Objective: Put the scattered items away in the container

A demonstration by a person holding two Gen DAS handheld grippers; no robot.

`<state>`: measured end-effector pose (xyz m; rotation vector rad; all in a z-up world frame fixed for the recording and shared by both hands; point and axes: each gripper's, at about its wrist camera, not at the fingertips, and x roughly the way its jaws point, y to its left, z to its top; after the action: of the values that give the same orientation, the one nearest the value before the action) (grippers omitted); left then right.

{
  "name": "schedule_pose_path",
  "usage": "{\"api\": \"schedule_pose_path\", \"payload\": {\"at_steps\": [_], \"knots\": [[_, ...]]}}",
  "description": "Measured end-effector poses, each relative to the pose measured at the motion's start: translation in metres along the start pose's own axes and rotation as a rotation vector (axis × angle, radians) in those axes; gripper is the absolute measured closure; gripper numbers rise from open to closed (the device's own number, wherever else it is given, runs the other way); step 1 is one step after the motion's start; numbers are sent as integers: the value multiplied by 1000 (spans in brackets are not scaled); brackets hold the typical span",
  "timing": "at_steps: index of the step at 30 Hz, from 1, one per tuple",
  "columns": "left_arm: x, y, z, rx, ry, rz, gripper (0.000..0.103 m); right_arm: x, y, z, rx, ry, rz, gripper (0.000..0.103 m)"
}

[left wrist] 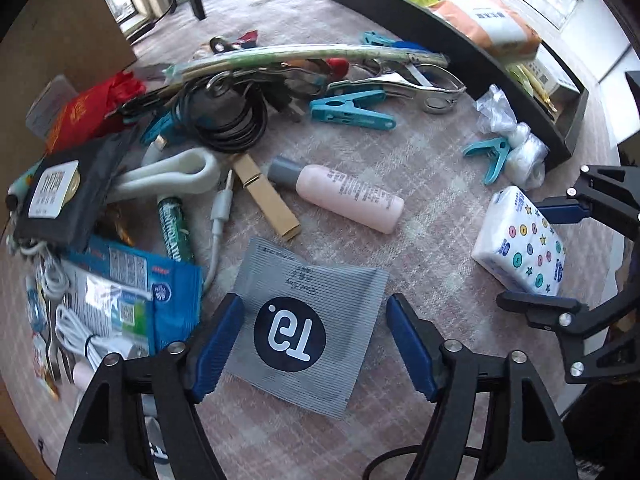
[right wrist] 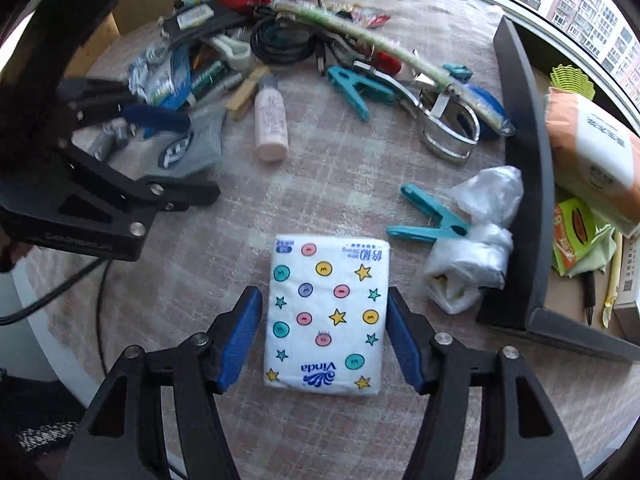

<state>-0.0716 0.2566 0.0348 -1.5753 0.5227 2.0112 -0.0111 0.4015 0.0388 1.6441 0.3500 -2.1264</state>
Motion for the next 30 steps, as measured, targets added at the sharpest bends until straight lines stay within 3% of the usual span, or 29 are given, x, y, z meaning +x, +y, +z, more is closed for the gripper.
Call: {"api": "schedule_pose_path", "payload": {"at_steps": [3,6,9,15,24,30], "knots": [[-1,-5,-3,42,-6,7,34,1,6,-2,-46,7,-40,42],[-6,0,-6,32,-20,0,51,-1,3,-3,-45,5,-52,51],[-10,6,-7,-3,-30,-38,58,-3,-4,-4,-26,10,-27,52],[-24,8,-10,-52,-63,-79,88,-10,-10,-10,-1,4,3,53],[-51,26,-18,-161,-123,-127,97,-39,-26,-15,42,-56,16,53],[-78,32,5,-162,-202,-164,98,-77,-51,-6,120,-151,14,53]]}}
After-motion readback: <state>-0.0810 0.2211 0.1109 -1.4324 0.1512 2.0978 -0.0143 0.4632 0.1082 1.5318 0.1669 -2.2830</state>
